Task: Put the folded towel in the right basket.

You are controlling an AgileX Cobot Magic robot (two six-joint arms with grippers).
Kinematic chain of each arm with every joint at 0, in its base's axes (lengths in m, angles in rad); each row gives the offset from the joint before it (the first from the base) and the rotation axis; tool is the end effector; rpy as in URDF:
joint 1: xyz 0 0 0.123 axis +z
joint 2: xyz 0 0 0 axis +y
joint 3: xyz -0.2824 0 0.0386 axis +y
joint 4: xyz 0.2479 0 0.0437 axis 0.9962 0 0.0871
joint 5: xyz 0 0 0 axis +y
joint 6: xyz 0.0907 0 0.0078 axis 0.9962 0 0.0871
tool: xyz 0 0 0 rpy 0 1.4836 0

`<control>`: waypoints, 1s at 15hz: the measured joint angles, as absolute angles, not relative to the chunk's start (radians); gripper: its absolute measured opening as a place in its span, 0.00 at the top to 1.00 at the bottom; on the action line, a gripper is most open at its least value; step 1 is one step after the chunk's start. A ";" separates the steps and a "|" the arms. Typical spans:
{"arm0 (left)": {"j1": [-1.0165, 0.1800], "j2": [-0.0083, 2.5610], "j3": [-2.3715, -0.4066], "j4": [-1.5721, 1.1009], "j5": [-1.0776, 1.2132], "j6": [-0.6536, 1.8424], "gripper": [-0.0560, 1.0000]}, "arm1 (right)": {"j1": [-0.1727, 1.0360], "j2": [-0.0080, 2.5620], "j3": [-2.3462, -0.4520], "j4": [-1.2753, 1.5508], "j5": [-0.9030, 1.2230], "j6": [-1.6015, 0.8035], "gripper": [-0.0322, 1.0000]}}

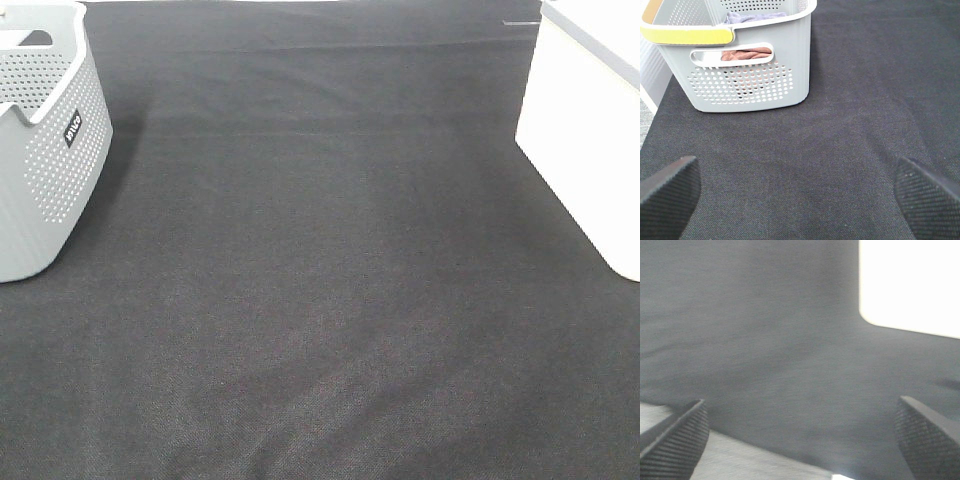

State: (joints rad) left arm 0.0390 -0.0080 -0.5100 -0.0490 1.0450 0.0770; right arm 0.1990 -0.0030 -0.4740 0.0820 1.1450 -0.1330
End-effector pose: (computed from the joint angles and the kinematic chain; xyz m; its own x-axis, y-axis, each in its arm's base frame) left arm -0.0065 -0.0041 0.2813 -0.4244 0.0358 -0.9048 0.0216 0.9993 0.0294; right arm -0.0077 0.0054 0.2636 -0.5086 -0.2032 -0.8367 -0.3101 0.9498 -0.0421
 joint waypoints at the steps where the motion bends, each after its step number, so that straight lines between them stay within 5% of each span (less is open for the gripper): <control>1: 0.039 -0.008 -0.510 -0.049 1.045 0.077 0.02 | 0.199 -0.003 -0.473 0.099 1.138 -0.143 0.03; 15: 0.039 -0.008 -0.510 -0.049 1.045 0.077 0.02 | 0.073 -0.003 -0.467 0.181 1.127 -0.155 0.03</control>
